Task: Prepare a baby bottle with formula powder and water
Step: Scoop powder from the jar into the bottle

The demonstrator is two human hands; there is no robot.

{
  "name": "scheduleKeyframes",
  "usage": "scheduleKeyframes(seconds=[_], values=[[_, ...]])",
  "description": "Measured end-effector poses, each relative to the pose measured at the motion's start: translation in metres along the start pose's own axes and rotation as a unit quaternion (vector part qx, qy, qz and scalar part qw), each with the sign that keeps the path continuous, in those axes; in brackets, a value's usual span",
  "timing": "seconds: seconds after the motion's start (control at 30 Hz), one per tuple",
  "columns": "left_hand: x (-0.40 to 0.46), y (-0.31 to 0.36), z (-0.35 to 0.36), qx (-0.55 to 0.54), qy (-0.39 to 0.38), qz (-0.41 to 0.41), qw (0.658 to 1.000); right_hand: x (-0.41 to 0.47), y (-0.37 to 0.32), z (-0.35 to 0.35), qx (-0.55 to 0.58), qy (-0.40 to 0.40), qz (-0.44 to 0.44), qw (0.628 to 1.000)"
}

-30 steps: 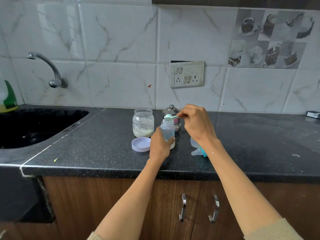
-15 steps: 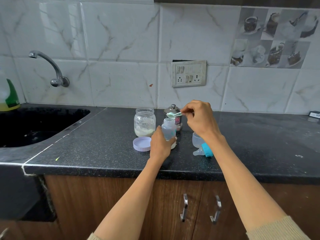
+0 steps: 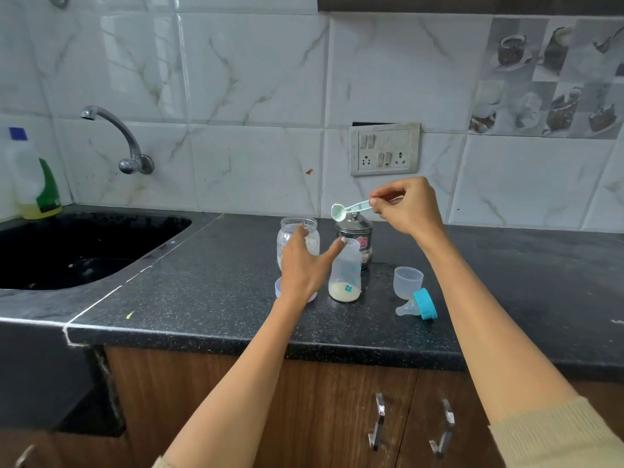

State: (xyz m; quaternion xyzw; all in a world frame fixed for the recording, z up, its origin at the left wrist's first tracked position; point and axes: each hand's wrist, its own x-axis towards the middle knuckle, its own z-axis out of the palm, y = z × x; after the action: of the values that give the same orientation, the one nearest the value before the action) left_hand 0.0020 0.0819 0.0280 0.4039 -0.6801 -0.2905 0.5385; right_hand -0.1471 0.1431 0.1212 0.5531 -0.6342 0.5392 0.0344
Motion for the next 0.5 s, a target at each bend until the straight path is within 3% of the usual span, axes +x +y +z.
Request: scheduleKeyframes(seconds=[0.2, 0.5], values=[[0.026, -0.022, -0.021, 0.005, 0.037, -0.029, 0.999, 0.025, -0.002, 0.026, 0.101, -0.027, 0.087, 0.991], [0.048, -0.052, -0.023, 0.047, -0.021, -0.093, 0.994, 0.046, 0.001, 0.069, 0.189, -0.033, 0.201, 0.961]])
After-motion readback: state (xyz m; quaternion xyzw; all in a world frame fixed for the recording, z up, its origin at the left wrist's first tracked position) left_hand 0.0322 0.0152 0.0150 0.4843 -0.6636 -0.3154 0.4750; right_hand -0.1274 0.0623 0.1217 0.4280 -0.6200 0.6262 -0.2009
